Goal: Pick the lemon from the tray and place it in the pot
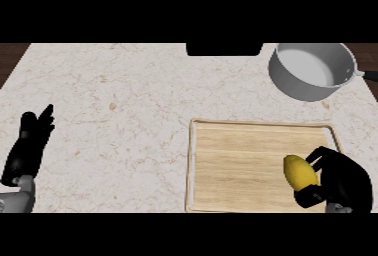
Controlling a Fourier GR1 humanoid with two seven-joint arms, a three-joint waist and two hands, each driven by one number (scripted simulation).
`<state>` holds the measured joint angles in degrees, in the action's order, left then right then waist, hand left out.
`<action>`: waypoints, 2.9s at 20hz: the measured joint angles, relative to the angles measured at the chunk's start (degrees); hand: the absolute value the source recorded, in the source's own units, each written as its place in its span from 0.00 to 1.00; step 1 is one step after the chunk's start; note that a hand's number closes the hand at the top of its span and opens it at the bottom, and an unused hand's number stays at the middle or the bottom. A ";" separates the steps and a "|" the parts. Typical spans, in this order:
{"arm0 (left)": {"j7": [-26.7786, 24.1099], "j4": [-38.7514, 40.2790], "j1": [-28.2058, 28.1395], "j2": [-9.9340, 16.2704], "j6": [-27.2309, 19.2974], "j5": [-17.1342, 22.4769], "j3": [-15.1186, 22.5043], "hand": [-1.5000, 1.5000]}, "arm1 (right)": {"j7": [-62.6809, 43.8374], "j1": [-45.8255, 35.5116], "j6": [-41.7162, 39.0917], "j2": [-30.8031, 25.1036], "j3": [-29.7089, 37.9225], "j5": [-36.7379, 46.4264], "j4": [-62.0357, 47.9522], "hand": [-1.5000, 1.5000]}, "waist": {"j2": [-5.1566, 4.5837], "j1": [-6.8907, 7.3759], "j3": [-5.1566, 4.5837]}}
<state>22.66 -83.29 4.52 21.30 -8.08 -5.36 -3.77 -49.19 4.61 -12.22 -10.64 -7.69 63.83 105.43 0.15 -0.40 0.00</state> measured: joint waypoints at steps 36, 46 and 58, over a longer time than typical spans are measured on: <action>0.15 1.00 2.85 -1.08 2.07 -1.67 -0.63 0.50 | 57.74 -30.78 -3.05 -50.82 39.51 -43.47 -39.07 1.00 | -0.39 1.81 -0.04; -0.89 0.97 2.23 -1.61 2.83 -2.14 -1.24 0.50 | 51.31 -45.21 -3.29 -44.41 25.10 -37.90 -48.03 1.00 | -0.46 2.12 -0.03; -1.10 1.82 2.87 -2.51 2.95 -3.08 -1.69 0.50 | 50.47 -55.81 -2.96 -34.13 21.35 -35.50 -67.02 0.00 | -0.64 2.15 0.03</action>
<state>21.56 -81.47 7.39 18.79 -5.12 -8.44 -5.46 1.28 -51.20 -15.17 -44.77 13.66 28.33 38.41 -0.50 1.76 0.03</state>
